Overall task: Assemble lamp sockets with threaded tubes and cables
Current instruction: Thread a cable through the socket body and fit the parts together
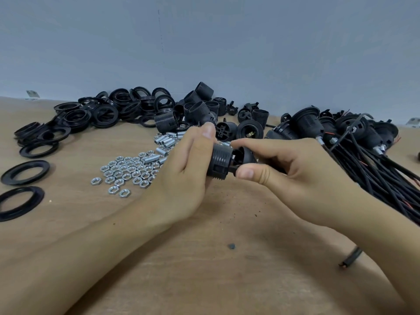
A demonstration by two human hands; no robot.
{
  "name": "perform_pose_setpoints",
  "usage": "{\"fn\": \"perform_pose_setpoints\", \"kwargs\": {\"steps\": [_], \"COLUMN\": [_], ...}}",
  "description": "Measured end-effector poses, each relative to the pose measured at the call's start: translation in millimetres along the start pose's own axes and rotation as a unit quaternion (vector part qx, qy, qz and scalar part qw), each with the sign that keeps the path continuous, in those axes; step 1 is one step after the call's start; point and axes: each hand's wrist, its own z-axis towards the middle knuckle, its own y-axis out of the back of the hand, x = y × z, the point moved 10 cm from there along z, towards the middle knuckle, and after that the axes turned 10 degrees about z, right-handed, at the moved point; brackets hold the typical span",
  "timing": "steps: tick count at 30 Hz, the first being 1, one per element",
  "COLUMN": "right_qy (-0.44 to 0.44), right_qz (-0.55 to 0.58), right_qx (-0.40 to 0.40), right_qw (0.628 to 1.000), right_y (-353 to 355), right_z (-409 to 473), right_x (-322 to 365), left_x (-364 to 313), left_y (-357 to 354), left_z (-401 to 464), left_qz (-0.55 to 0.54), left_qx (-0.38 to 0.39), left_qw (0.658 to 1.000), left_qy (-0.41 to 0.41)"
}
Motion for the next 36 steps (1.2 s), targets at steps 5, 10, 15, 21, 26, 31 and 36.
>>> {"fn": "perform_pose_setpoints", "kwargs": {"steps": [5,10,15,21,26,31,36], "right_qy": [-0.021,-0.023,-0.026,-0.036,-0.032,-0.041,-0.05], "right_qz": [0.046,0.08,0.054,0.069,0.079,0.084,0.093], "right_qx": [0.047,0.046,0.059,0.06,0.064,0.067,0.06], "right_qw": [0.998,0.995,0.996,0.995,0.994,0.993,0.993], "right_y": [-9,-9,-12,-13,-14,-14,-8], "right_z": [1,1,0,1,2,2,3], "right_x": [-6,-7,-5,-9,-8,-10,-11], "left_x": [9,15,24,28,21,20,28], "left_y": [-7,-13,-14,-13,-7,-5,-14], "left_z": [2,1,-1,-1,1,2,-3], "left_qz": [-0.027,-0.073,-0.072,-0.067,-0.008,0.009,-0.067], "left_qx": [0.028,0.057,0.06,0.052,0.028,0.013,0.045], "left_qw": [0.998,0.992,0.988,0.988,0.996,0.997,0.987], "left_qy": [0.043,0.086,0.122,0.127,0.088,0.077,0.138]}}
